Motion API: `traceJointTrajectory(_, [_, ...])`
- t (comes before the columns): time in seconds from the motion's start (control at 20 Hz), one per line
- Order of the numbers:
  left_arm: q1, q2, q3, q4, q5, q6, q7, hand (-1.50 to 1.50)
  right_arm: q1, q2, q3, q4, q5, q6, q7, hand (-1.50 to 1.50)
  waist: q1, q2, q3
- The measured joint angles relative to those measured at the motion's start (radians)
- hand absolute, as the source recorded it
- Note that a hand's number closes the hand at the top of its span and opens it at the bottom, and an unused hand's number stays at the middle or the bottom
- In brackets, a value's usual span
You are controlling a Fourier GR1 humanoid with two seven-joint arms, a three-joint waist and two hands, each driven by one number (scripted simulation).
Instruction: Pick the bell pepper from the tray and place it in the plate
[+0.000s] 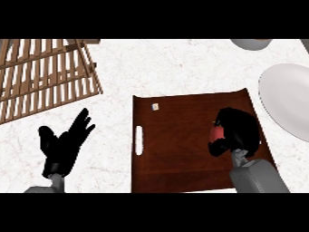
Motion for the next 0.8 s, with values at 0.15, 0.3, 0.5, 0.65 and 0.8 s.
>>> traceJointTrajectory(0.15, [0.002, 0.001, 0.002, -0.014, 0.001, 0.0, -0.003, 0.0, -0.057, 0.028, -0.151, 0.04, 0.002, -0.054, 0.159, 1.5, 0.001, 0.015, 0.002])
traceJointTrajectory(0.3, [-0.009, 0.001, -0.004, -0.02, 0.002, -0.007, -0.003, 0.0, -0.149, 0.02, -0.275, 0.076, 0.052, -0.125, 0.285, 1.5, 0.023, 0.024, 0.0])
traceJointTrajectory(0.5, [-0.025, -0.006, -0.024, -0.023, -0.001, -0.018, 0.001, 0.0, -0.276, -0.04, -0.39, 0.134, 0.176, -0.188, 0.363, 1.5, 0.065, 0.036, -0.003])
traceJointTrajectory(0.65, [-0.038, -0.011, -0.04, -0.023, -0.007, -0.024, 0.007, 0.0, -0.362, -0.082, -0.461, 0.177, 0.276, -0.219, 0.397, 1.5, 0.092, 0.042, -0.004])
traceJointTrajectory(0.8, [-0.051, -0.018, -0.055, -0.022, -0.015, -0.023, 0.014, 0.0, -0.43, -0.114, -0.527, 0.214, 0.376, -0.255, 0.424, 1.5, 0.109, 0.046, -0.003])
